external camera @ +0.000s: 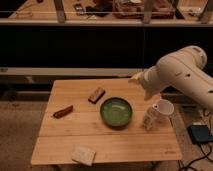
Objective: Drag the ceramic bowl in a circle
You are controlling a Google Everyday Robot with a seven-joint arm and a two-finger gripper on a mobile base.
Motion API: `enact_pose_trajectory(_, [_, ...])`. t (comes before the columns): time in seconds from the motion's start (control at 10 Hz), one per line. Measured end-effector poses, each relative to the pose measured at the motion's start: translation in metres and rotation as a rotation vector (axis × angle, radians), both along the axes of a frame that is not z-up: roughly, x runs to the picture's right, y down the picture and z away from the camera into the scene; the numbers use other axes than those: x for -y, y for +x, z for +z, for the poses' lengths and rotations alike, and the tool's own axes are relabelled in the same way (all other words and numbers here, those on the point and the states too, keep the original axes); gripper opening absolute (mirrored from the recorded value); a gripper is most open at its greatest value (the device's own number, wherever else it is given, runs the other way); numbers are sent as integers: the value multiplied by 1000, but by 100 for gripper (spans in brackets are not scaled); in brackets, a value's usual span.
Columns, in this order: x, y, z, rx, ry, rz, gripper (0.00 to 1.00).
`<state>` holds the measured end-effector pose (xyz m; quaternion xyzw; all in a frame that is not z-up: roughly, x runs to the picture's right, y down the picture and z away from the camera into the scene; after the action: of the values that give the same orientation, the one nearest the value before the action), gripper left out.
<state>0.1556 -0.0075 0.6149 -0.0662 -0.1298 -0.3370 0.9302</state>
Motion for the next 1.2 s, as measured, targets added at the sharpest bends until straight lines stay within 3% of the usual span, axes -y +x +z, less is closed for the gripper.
enact_pose_trajectory(0.2, [4,3,0,-5,14,-41,65])
enact_pose_trajectory(0.3, [13,4,1,-3,37,-95,65])
enact_pose_trajectory(0.6, [42,-1,7,54,106,-309,65])
enact_pose_trajectory(0.8, [52,-7,17,135,106,-502,65])
enact_pose_trajectory(1.0, [55,-8,20,171,104,-582,65])
enact_pose_trajectory(1.2, [57,-8,22,183,105,-613,65])
